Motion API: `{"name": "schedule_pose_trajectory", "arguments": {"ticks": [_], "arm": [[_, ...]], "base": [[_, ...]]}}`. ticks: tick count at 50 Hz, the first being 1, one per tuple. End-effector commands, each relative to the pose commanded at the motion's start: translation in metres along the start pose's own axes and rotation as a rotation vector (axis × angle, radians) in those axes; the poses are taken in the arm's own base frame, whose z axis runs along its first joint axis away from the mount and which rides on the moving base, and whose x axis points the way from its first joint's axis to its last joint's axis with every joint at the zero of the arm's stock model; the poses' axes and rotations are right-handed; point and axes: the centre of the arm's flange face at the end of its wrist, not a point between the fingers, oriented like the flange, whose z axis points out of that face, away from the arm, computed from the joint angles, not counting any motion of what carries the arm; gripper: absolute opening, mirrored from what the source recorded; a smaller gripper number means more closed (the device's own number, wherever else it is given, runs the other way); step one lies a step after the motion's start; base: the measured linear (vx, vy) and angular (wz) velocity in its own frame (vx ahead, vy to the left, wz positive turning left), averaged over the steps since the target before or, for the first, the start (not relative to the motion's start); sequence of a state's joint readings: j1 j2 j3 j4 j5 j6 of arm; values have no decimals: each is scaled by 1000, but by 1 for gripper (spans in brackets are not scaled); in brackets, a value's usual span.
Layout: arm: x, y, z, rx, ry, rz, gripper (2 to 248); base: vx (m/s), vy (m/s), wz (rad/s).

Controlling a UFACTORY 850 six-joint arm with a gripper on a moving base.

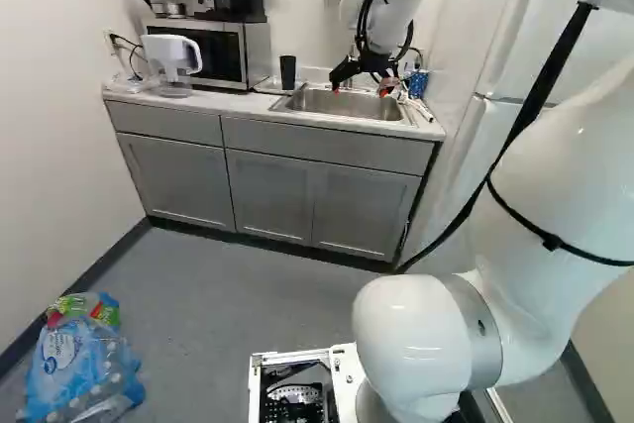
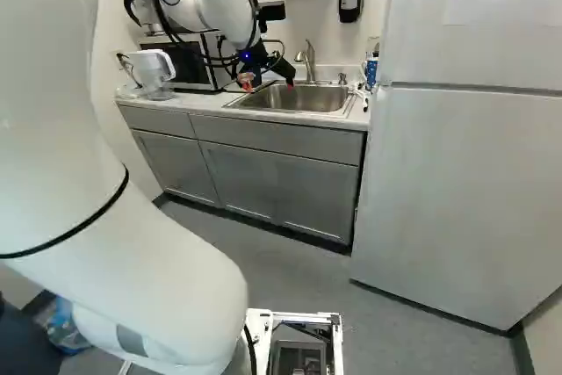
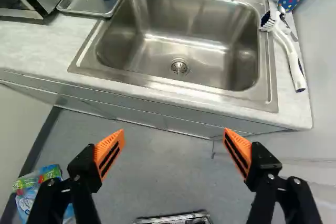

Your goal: Rinse the cup and place it in the tray

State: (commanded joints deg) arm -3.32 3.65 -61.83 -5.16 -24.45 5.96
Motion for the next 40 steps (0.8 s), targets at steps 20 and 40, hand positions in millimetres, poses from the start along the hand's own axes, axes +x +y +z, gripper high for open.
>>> {"name": "schedule_pose_trajectory", "arguments": {"ticks": [20, 40], "arm": [[-9, -1, 6, 7, 18, -3, 247], [-29, -4, 18, 19, 53, -9, 247]], "base": [[0, 0, 0], [0, 0, 0]]}}
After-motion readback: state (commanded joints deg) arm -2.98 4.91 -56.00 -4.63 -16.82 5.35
